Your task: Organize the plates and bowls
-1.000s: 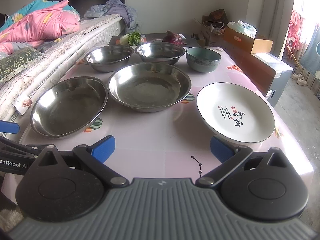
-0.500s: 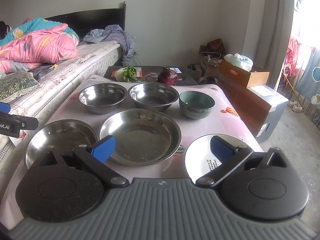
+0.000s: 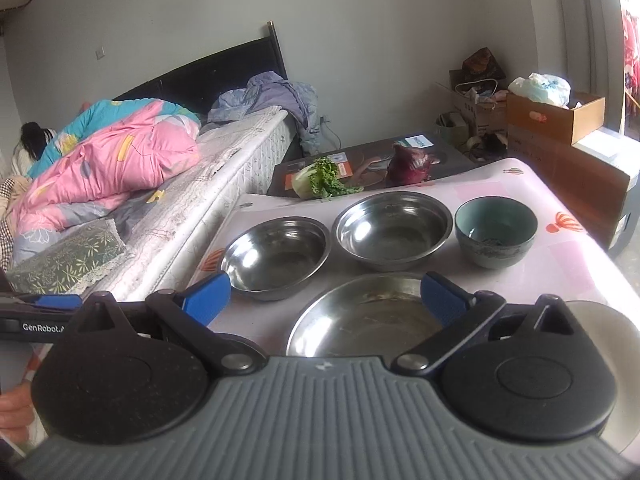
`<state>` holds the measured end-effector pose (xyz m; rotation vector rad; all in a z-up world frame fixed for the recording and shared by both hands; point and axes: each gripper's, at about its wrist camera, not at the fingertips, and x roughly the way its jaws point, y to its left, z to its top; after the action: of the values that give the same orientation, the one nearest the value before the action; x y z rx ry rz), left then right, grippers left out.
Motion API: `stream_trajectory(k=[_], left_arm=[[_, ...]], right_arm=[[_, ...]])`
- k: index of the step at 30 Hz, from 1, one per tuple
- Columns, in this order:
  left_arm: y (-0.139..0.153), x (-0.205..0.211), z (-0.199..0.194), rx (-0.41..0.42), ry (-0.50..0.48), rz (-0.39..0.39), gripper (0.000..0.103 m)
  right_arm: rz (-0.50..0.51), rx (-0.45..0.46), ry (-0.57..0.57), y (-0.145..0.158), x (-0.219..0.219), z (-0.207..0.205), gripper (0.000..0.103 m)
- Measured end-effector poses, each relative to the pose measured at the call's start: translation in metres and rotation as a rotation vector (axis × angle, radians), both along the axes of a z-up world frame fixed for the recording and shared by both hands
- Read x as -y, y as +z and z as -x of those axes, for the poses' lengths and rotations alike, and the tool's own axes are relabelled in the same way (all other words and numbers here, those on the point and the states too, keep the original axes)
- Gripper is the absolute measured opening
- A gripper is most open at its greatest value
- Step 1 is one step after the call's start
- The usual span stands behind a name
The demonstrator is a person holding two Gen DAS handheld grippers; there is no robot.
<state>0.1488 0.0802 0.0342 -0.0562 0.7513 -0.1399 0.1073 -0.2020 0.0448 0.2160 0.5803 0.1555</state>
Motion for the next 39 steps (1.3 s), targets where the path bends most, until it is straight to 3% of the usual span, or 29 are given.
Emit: stream_trajectory(k=[3, 9, 17, 19, 23, 28, 30, 35, 39], left_arm=[[-0.007, -0.008, -0.016, -0.019, -0.005, 0.069, 0.103], [-0.018, -0.012, -0.054, -0.053, 0.012, 0.069, 0.101], [-0.045, 0.012, -0.12, -0.054, 0.02, -0.052, 0.086], [-0.052, 0.019, -0.132, -0.066, 0.015, -0.072, 0.077], [-0.066, 0.027, -0.146, -0.085, 0.002, -0.091, 0.07], [-0.076, 0.026, -0.156, -0.121, 0.003, -0.077, 0.044], [-0.076, 0.024, -0.157, -0.125, 0.009, -0.061, 0.039], [-0.076, 0.019, -0.157, -0.156, 0.018, -0.044, 0.038], [-0.077, 0.011, -0.148, -0.177, 0.028, -0.036, 0.038]], right_arm=[[-0.057, -0.021, 0.019, -0.009, -0.005, -0.031, 0.102], [-0.05, -0.062, 0.015, -0.031, -0.013, -0.083, 0.1], [-0.006, -0.111, 0.057, -0.061, -0.026, -0.147, 0.074], [-0.002, -0.138, 0.072, -0.07, -0.028, -0.161, 0.065], [-0.001, -0.192, 0.109, -0.086, -0.033, -0.188, 0.048], [0.028, -0.224, 0.135, -0.097, -0.042, -0.205, 0.033], [0.026, -0.24, 0.146, -0.101, -0.045, -0.209, 0.029], [0.023, -0.254, 0.177, -0.105, -0.047, -0.212, 0.02], [0.014, -0.268, 0.214, -0.106, -0.054, -0.207, 0.019]])
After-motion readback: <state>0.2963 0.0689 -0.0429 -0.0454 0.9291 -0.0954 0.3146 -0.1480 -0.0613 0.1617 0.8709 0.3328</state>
